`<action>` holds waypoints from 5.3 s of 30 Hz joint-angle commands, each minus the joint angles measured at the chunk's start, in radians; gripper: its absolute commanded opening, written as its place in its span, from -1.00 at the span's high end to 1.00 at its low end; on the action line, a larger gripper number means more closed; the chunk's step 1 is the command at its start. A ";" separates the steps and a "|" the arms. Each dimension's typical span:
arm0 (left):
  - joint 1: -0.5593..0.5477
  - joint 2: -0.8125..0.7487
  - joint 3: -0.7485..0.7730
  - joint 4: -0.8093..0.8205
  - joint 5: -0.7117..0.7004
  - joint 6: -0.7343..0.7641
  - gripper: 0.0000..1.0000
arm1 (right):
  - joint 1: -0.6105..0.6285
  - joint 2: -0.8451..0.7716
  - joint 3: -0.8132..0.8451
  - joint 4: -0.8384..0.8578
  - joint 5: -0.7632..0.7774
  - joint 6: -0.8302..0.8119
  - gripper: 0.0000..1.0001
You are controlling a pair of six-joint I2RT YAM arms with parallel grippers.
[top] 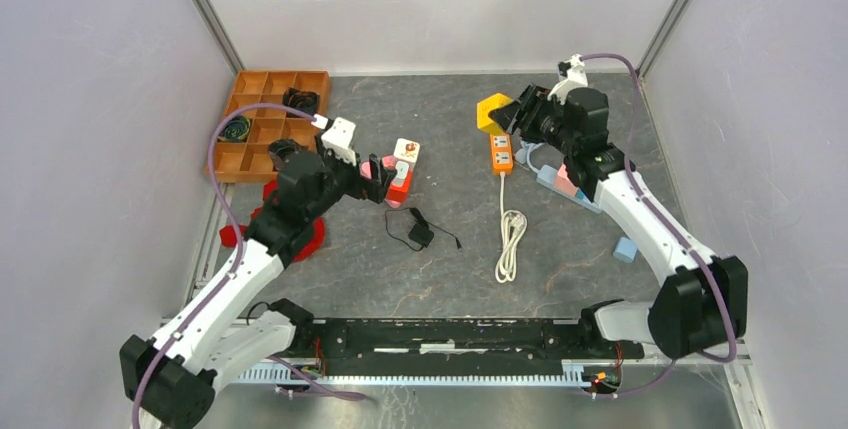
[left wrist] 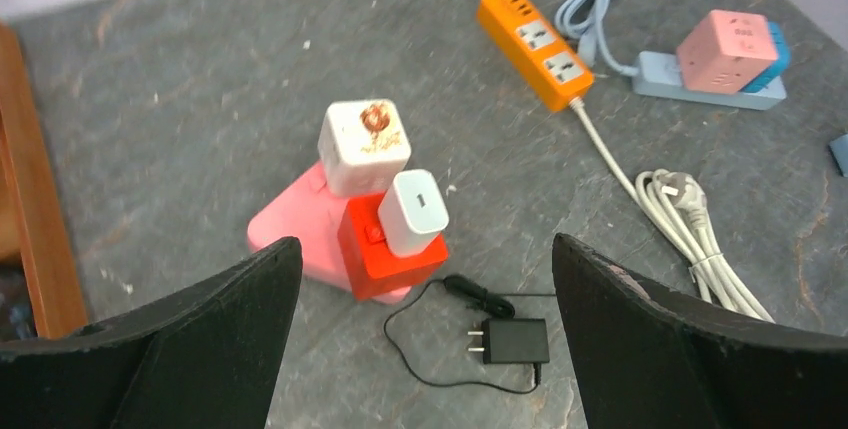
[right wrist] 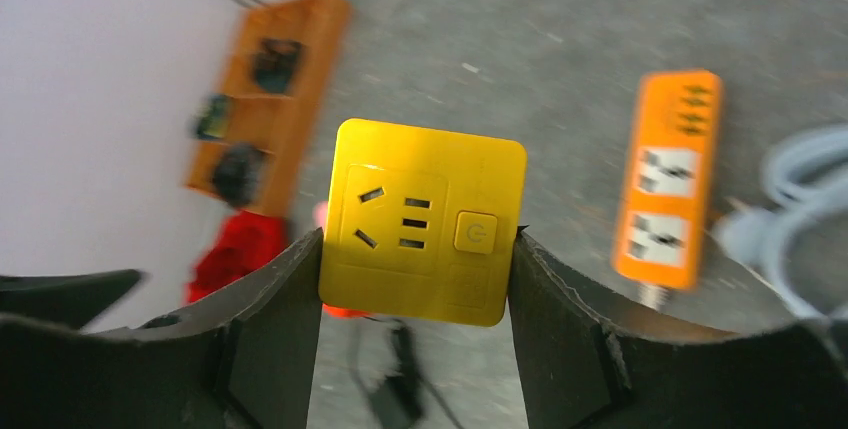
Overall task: Insert the plug
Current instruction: Insert the plug into the socket, then pick up the plug from the center of the board.
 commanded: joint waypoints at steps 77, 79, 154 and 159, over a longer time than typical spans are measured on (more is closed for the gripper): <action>0.115 0.131 0.035 -0.192 -0.052 -0.138 -0.99 | 0.068 0.600 0.253 -0.395 0.307 -0.625 0.14; 0.115 0.130 0.034 -0.192 -0.055 -0.137 -0.99 | 0.071 0.593 0.223 -0.388 0.323 -0.626 0.16; 0.115 -0.215 -0.073 -0.188 -0.382 -0.151 -0.99 | 0.724 0.390 -0.145 0.032 0.408 -0.622 -0.45; 0.115 -0.216 -0.075 -0.192 -0.379 -0.154 -0.99 | 0.727 0.409 -0.147 0.034 0.406 -0.616 -0.36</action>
